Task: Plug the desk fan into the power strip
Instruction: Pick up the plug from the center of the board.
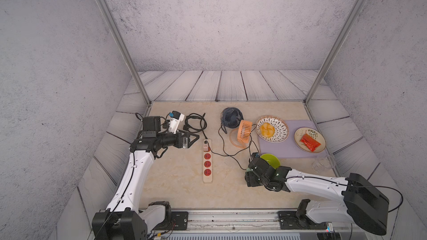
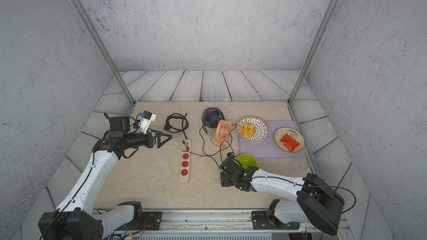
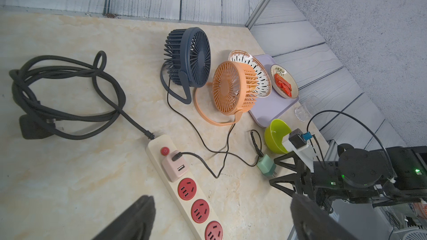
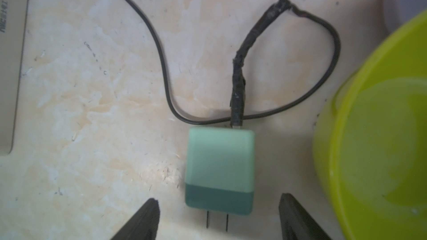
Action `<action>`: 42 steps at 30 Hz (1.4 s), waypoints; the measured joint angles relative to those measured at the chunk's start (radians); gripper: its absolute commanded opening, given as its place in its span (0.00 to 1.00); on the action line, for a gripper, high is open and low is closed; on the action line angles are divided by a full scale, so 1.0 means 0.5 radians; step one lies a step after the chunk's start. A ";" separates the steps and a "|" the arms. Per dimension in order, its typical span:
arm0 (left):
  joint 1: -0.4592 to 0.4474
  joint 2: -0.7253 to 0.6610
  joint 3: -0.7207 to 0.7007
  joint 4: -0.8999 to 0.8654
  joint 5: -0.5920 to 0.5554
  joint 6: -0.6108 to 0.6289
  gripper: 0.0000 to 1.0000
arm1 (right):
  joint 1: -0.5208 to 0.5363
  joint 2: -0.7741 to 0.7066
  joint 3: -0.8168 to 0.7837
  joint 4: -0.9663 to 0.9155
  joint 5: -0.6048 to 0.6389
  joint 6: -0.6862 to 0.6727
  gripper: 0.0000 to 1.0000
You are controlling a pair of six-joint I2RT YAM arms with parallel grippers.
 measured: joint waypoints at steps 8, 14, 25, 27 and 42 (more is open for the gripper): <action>0.017 -0.006 0.005 -0.002 -0.153 -0.146 1.00 | 0.000 0.098 0.012 0.056 0.085 -0.011 0.57; 0.024 -0.023 0.012 -0.001 -0.070 -0.111 1.00 | 0.000 0.146 0.019 0.092 0.104 -0.029 0.54; 0.024 -0.027 0.030 -0.065 0.040 0.022 0.99 | -0.001 0.148 0.014 0.178 0.108 -0.107 0.29; 0.024 -0.029 0.033 -0.078 0.057 0.046 1.00 | -0.001 0.130 0.007 0.186 0.106 -0.122 0.28; -0.191 0.097 0.726 -0.774 0.111 0.862 0.99 | -0.031 -0.655 0.080 0.113 -0.255 -1.046 0.00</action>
